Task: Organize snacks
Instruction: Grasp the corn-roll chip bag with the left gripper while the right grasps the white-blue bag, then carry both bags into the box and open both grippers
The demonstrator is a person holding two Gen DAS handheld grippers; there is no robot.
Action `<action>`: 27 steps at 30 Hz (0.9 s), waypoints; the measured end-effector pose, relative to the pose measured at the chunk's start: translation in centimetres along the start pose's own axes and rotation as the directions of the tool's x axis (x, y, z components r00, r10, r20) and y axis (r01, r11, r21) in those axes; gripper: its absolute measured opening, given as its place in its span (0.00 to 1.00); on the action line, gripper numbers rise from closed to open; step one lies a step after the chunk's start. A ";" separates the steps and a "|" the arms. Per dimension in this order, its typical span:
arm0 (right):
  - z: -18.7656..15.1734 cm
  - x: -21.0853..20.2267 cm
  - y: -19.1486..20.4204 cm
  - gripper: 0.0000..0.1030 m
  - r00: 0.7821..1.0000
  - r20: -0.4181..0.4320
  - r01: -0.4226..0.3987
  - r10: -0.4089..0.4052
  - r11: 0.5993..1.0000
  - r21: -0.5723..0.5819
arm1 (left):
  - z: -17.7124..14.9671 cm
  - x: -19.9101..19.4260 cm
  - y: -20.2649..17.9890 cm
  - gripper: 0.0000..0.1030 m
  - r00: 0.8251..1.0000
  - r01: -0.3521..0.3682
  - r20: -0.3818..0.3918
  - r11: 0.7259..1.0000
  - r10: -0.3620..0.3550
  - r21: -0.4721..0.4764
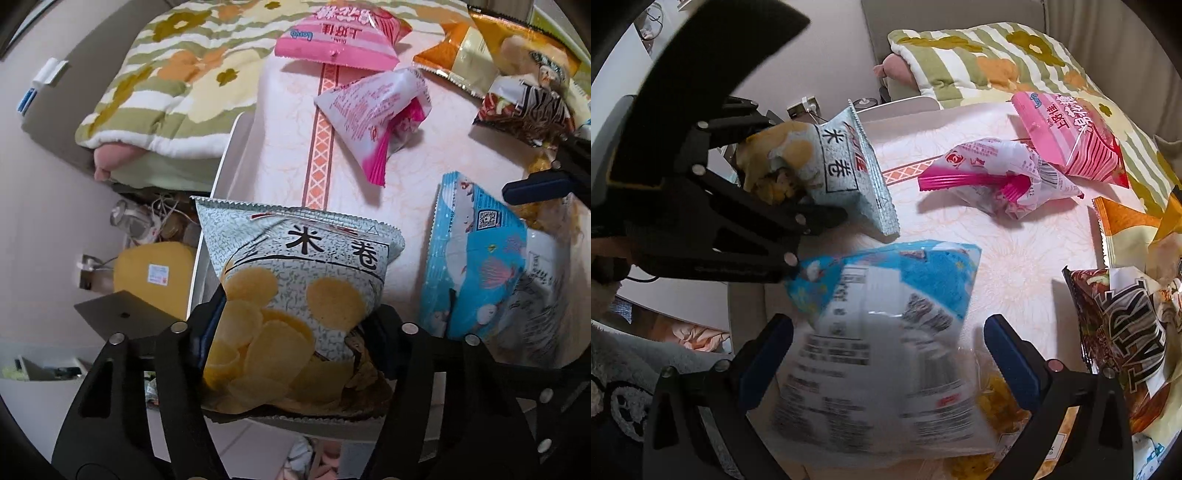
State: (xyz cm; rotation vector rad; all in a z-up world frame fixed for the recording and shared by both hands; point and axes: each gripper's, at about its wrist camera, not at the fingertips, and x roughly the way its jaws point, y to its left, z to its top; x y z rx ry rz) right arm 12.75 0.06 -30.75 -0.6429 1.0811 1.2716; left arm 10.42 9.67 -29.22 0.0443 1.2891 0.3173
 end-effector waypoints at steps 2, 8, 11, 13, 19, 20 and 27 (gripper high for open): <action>0.0 -0.1 -0.1 0.98 1.000 0.003 0.004 -0.004 1.000 0.004 | -0.1 -0.4 0.1 0.56 1.000 0.009 0.000 1.000 -0.009 -0.004; -0.3 -0.3 0.1 0.82 1.000 -0.005 -0.010 0.010 1.000 0.013 | -0.2 -1.7 0.9 0.56 1.000 0.003 0.012 0.999 -0.003 -0.041; -0.4 -0.4 0.5 0.68 1.000 0.001 -0.015 0.015 1.000 0.018 | 0.0 -2.4 1.4 0.56 1.000 0.009 0.024 0.999 -0.008 -0.050; -0.4 -0.7 0.7 0.64 1.000 0.008 0.003 -0.004 1.000 0.021 | 0.1 -3.1 1.5 0.56 0.999 0.008 0.041 0.999 -0.006 -0.043; 0.2 -4.1 0.8 0.63 0.995 0.073 0.066 -0.072 0.994 0.090 | 1.2 -6.7 2.0 0.56 0.992 0.018 0.127 1.000 -0.015 -0.022; 0.3 -4.7 0.8 0.63 0.993 0.082 0.081 -0.089 0.991 0.103 | 1.5 -7.4 2.0 0.56 0.989 0.017 0.144 1.000 -0.015 -0.016; 0.2 -11.0 0.2 0.63 0.963 0.155 0.168 -0.222 0.939 0.300 | 4.3 -13.6 1.5 0.56 0.949 0.041 0.309 0.997 -0.057 0.058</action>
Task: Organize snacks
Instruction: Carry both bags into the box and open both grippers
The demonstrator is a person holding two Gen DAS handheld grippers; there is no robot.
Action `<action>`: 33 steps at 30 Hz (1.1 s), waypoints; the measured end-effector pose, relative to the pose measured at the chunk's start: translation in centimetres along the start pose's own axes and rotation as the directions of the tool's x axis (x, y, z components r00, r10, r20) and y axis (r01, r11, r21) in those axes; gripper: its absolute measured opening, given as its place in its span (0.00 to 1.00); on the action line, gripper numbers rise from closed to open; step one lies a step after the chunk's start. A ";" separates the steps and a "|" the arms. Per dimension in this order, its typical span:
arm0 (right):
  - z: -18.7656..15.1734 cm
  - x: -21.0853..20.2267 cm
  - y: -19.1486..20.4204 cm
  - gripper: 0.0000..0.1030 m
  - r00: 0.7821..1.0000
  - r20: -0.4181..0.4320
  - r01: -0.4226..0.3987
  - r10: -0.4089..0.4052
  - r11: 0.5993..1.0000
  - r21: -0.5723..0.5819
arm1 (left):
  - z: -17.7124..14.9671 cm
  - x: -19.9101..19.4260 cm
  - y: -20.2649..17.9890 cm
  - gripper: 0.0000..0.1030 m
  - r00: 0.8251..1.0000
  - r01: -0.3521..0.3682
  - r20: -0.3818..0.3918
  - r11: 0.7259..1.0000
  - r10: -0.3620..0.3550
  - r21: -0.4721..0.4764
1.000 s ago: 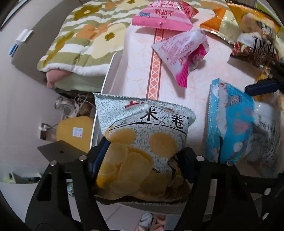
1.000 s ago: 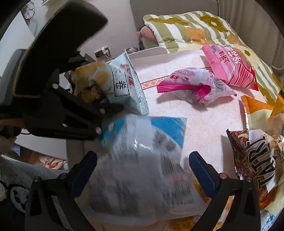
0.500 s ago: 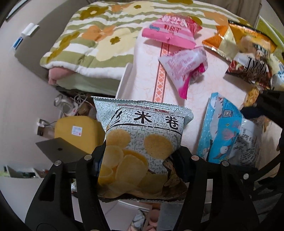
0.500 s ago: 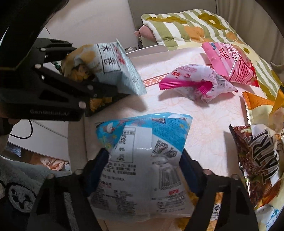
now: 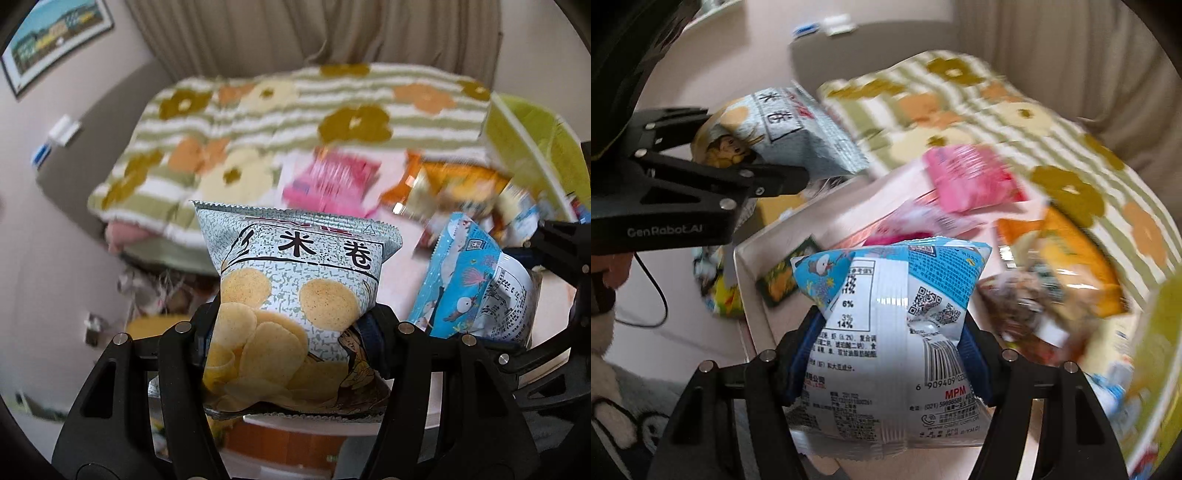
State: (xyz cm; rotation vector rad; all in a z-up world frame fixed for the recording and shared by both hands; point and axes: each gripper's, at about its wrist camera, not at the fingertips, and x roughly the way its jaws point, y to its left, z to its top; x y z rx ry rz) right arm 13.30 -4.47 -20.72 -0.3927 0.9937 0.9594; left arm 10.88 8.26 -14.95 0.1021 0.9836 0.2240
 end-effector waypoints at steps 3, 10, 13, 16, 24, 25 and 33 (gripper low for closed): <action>0.2 -2.8 -1.3 0.63 0.998 0.035 0.045 -0.049 0.993 0.112 | 2.1 -1.9 -0.9 0.56 0.997 0.037 0.071 0.998 -0.040 0.045; -0.7 -10.4 -6.0 0.63 0.970 0.104 0.174 -0.218 0.929 0.327 | 7.2 -4.7 -5.0 0.56 0.973 0.109 0.184 0.981 -0.138 0.159; -1.6 -13.3 -8.6 0.63 0.953 0.121 0.211 -0.277 0.897 0.388 | 9.3 -5.4 -7.6 0.56 0.962 0.128 0.215 0.972 -0.171 0.199; -2.8 -15.8 -11.5 0.63 0.935 0.126 0.250 -0.332 0.867 0.432 | 11.5 -5.9 -11.4 0.56 0.950 0.143 0.237 0.959 -0.202 0.244; -7.4 -20.8 -19.9 0.63 0.904 0.078 0.322 -0.421 0.789 0.523 | 16.4 -4.8 -23.0 0.56 0.931 0.209 0.230 0.930 -0.284 0.301; -7.9 -21.2 -20.5 0.63 0.900 0.070 0.334 -0.431 0.783 0.525 | 16.9 -4.4 -24.6 0.56 0.930 0.222 0.219 0.926 -0.295 0.305; -11.2 -22.0 -27.4 0.63 0.908 0.012 0.345 -0.418 0.765 0.545 | 20.0 0.2 -34.8 0.56 0.935 0.299 0.097 0.903 -0.342 0.307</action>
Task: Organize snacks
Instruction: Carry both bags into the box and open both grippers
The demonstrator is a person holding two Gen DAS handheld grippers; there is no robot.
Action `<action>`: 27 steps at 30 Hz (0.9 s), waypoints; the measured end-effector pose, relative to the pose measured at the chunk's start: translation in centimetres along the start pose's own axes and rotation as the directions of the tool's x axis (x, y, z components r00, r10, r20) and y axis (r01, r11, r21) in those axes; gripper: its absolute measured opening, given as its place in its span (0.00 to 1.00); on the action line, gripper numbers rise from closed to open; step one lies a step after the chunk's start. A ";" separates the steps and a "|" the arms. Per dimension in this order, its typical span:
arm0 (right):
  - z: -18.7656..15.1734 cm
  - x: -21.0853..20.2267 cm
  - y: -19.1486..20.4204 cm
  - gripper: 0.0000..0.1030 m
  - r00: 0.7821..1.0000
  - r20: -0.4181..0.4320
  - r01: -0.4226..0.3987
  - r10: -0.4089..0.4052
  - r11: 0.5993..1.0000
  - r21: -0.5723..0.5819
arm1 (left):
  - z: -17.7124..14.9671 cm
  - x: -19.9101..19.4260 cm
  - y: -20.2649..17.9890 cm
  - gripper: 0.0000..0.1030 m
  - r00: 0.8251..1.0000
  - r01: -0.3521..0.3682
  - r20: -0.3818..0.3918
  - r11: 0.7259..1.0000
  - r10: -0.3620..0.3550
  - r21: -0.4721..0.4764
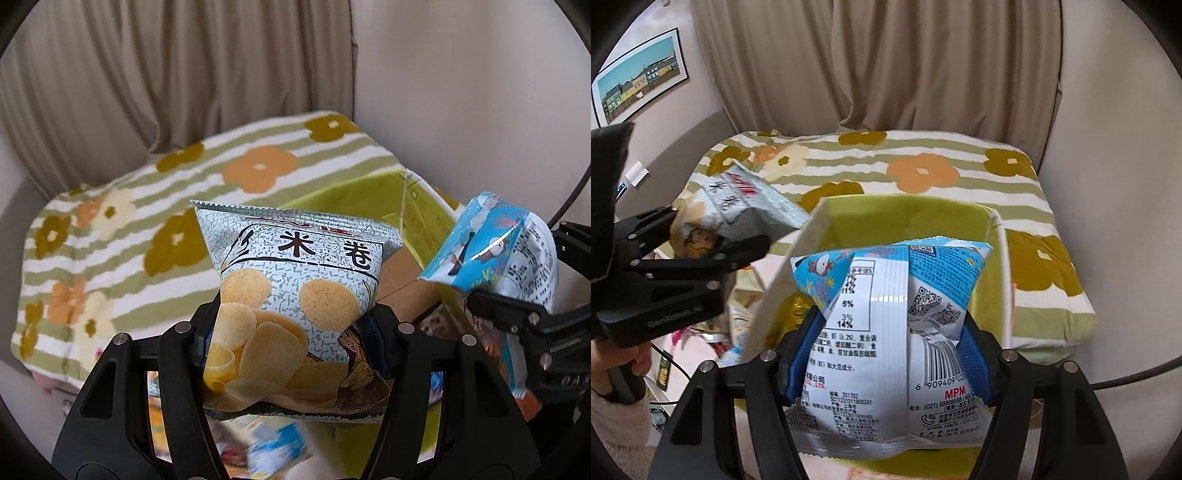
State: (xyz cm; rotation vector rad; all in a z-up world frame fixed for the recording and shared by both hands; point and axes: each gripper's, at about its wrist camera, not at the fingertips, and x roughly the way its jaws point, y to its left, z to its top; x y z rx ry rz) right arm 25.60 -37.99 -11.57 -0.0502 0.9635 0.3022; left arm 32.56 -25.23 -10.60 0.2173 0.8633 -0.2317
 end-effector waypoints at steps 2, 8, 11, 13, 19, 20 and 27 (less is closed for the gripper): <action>0.3 0.9 -0.9 0.63 1.000 -0.013 -0.006 0.007 1.000 0.008 | 0.7 1.7 -0.9 0.56 1.000 0.012 -0.027 1.000 -0.012 0.003; 0.1 2.5 -2.9 0.63 0.999 -0.034 -0.016 0.018 0.998 0.054 | 2.0 5.4 -2.2 0.59 0.998 0.025 -0.055 0.998 -0.022 0.063; 0.4 3.2 -3.5 0.63 0.999 -0.042 -0.014 0.018 0.997 0.081 | 2.3 7.0 -2.5 1.00 0.995 0.033 -0.094 0.996 -0.025 0.082; 0.5 3.4 -3.7 0.63 0.999 -0.047 -0.016 0.021 0.996 0.093 | 2.2 7.4 -2.1 0.99 0.994 0.045 -0.101 0.997 -0.038 0.067; 0.5 4.0 -4.4 0.63 0.998 -0.052 -0.014 0.021 0.993 0.119 | 0.6 7.1 -0.2 0.99 0.989 0.051 -0.143 0.998 -0.045 0.033; 0.6 4.1 -4.3 0.63 0.998 -0.054 -0.016 0.022 0.993 0.119 | 0.3 6.9 0.1 0.99 0.988 0.049 -0.146 0.998 -0.045 0.026; 1.7 5.5 -3.6 0.63 0.997 -0.070 -0.004 0.013 0.993 0.121 | -0.9 6.0 1.8 0.99 0.987 0.042 -0.152 0.999 -0.043 -0.011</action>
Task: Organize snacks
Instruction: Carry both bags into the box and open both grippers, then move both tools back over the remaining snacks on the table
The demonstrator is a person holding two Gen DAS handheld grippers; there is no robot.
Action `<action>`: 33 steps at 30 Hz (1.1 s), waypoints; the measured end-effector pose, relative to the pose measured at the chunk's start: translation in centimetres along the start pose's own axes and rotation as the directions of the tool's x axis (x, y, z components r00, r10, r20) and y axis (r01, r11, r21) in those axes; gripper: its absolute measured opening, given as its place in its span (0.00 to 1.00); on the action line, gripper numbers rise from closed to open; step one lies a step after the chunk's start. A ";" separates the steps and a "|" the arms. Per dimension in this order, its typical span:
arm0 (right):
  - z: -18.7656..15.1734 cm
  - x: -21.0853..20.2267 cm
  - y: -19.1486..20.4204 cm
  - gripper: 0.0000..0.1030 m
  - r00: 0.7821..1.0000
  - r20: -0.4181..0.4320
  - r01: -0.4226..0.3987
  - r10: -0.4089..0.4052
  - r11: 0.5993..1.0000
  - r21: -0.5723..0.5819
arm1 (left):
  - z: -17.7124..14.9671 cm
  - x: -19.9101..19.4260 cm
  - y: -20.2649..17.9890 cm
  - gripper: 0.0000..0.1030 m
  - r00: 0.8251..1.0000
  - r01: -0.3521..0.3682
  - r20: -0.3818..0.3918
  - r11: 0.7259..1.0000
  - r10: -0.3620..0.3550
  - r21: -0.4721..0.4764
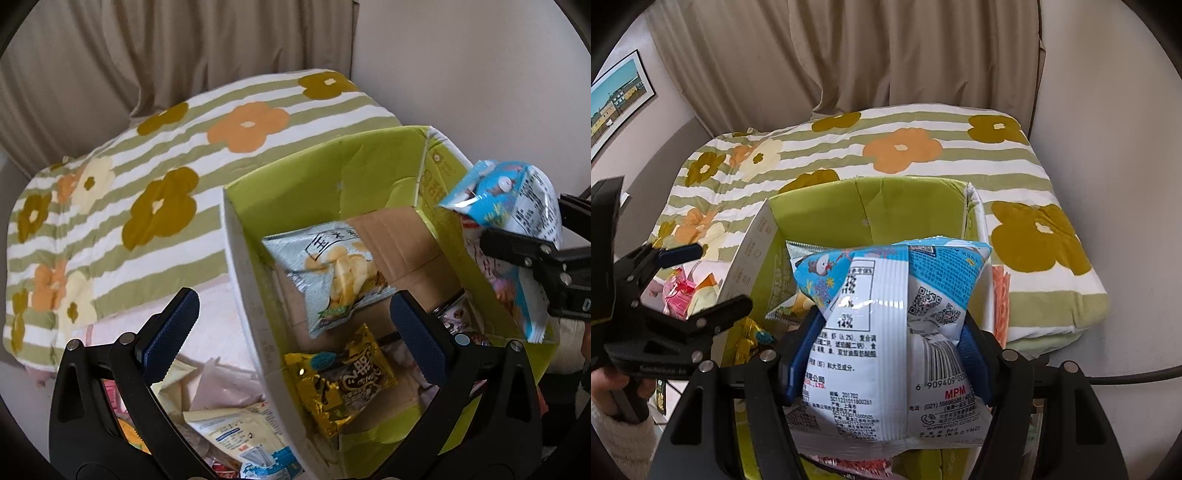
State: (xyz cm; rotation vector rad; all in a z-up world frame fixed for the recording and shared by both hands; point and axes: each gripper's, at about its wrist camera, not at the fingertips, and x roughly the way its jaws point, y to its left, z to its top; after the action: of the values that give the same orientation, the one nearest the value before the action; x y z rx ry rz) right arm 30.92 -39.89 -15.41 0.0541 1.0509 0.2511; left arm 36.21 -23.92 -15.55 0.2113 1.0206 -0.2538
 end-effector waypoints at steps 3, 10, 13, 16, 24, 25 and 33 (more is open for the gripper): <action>0.8 0.8 0.1 0.63 1.000 0.001 -0.008 0.008 1.000 0.002 | -0.2 -0.3 0.1 0.99 1.000 -0.004 0.002 1.000 0.004 0.000; 1.6 2.1 0.2 1.00 0.999 0.040 -0.029 0.029 0.999 0.018 | -0.6 -1.1 0.5 0.99 1.000 -0.015 0.010 1.000 0.015 -0.009; 1.1 1.5 0.3 1.00 0.998 0.055 -0.030 0.029 0.999 0.013 | -0.9 -1.4 0.4 0.99 1.000 -0.017 0.011 1.000 0.017 -0.010; 0.5 1.0 0.0 1.00 0.998 0.038 -0.045 0.044 0.999 0.029 | -1.2 -1.7 0.2 0.99 1.000 -0.020 0.011 1.000 0.020 -0.012; -0.5 -2.0 0.1 1.00 0.997 0.059 -0.056 0.054 0.998 0.024 | -2.2 -4.4 0.1 0.99 0.998 -0.036 0.049 0.999 0.037 -0.035; -0.6 -2.5 0.3 1.00 0.996 0.064 -0.059 0.057 0.998 0.019 | -2.3 -4.9 0.0 0.99 0.998 -0.039 0.054 0.999 0.041 -0.037; -1.2 -5.8 2.9 1.00 0.988 0.114 -0.098 0.104 0.993 -0.064 | -4.5 -9.6 0.9 0.99 0.993 -0.060 0.095 0.993 0.070 -0.105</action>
State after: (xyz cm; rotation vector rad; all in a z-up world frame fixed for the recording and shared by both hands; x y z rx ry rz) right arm 26.64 -38.51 -10.56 0.0692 0.9242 0.3660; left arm 28.10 -20.69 -9.55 0.1381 0.9248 -0.1506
